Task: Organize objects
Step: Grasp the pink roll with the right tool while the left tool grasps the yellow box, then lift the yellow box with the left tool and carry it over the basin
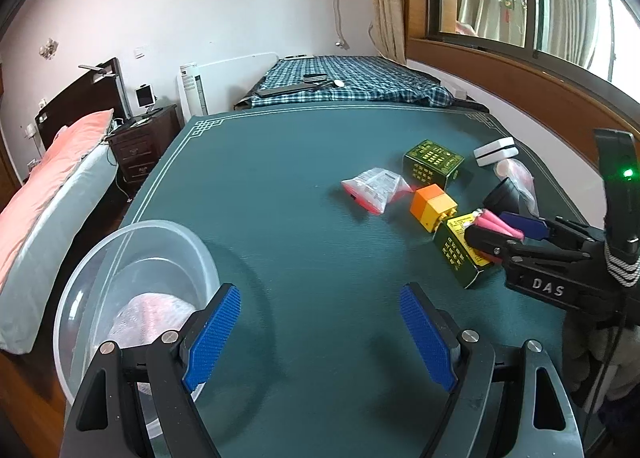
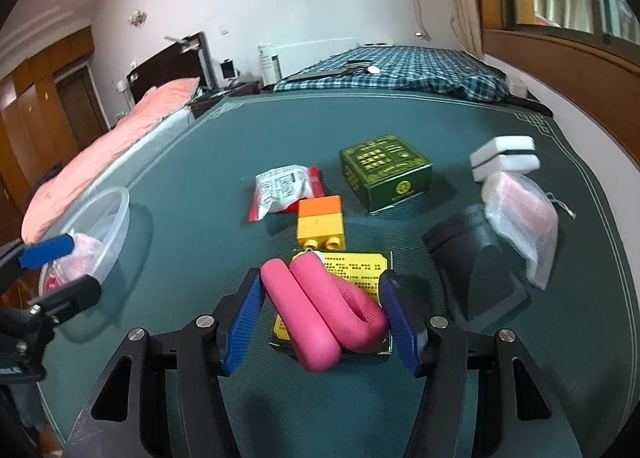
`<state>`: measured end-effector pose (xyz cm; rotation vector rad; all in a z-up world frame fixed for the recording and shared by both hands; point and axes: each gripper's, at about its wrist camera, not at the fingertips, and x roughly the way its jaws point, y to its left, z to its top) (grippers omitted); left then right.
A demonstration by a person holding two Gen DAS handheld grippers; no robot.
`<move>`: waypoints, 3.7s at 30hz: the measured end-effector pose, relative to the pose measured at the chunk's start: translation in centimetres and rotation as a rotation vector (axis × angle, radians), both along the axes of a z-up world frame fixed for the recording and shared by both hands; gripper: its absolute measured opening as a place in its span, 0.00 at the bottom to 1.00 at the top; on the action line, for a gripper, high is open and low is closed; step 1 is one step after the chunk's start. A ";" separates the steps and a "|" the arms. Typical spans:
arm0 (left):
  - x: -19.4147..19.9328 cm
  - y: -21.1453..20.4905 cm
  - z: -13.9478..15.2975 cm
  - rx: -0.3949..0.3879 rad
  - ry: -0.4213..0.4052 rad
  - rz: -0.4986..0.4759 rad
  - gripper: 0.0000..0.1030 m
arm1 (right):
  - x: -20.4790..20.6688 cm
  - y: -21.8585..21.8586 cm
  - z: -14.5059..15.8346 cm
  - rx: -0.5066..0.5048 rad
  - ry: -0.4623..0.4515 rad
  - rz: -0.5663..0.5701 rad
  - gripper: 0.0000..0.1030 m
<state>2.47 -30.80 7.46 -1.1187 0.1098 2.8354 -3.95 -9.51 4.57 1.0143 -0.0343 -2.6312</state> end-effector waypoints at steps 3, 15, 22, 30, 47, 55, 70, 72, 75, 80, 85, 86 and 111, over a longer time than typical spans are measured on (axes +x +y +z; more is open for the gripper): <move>-0.5 0.8 -0.2 -0.002 -0.007 -0.019 0.83 | 0.6 1.3 0.5 -0.039 0.006 -0.021 0.58; -2.6 5.2 -1.0 0.037 -0.060 -0.094 0.83 | 2.4 7.6 0.0 -0.101 -0.023 -0.196 0.58; -4.2 8.9 -1.3 0.068 -0.090 -0.146 0.83 | 2.7 10.8 -0.6 -0.092 -0.038 -0.297 0.58; -6.2 12.4 -2.3 0.083 -0.134 -0.156 0.83 | 2.8 12.4 -1.3 -0.110 -0.048 -0.341 0.58; -9.1 14.8 -4.6 0.048 -0.180 -0.102 0.83 | 2.9 13.3 -2.2 -0.162 -0.076 -0.365 0.59; -9.6 15.0 -5.2 0.047 -0.176 -0.092 0.83 | 2.9 13.2 -2.3 -0.165 -0.082 -0.360 0.59; -7.1 14.5 -4.8 -0.012 -0.121 -0.137 0.77 | 3.0 12.9 -2.5 -0.167 -0.082 -0.354 0.59; -6.7 14.2 -4.7 -0.007 -0.120 -0.132 0.77 | 3.1 12.9 -2.5 -0.167 -0.078 -0.351 0.59; -6.1 13.6 -4.1 -0.004 -0.103 -0.124 0.76 | 3.2 12.8 -2.5 -0.164 -0.071 -0.350 0.59; -5.0 13.3 -3.2 -0.009 -0.069 -0.126 0.76 | 3.0 12.8 -2.6 -0.161 -0.069 -0.350 0.59; -4.3 12.7 -2.7 -0.004 -0.053 -0.118 0.76 | 2.9 12.7 -2.7 -0.151 -0.064 -0.350 0.59; -4.2 12.4 -2.6 -0.002 -0.050 -0.114 0.76 | 2.9 12.7 -2.7 -0.149 -0.064 -0.350 0.59; -1.6 6.6 -1.6 0.061 -0.022 -0.041 0.76 | 3.0 11.2 -2.9 -0.055 -0.057 -0.361 0.59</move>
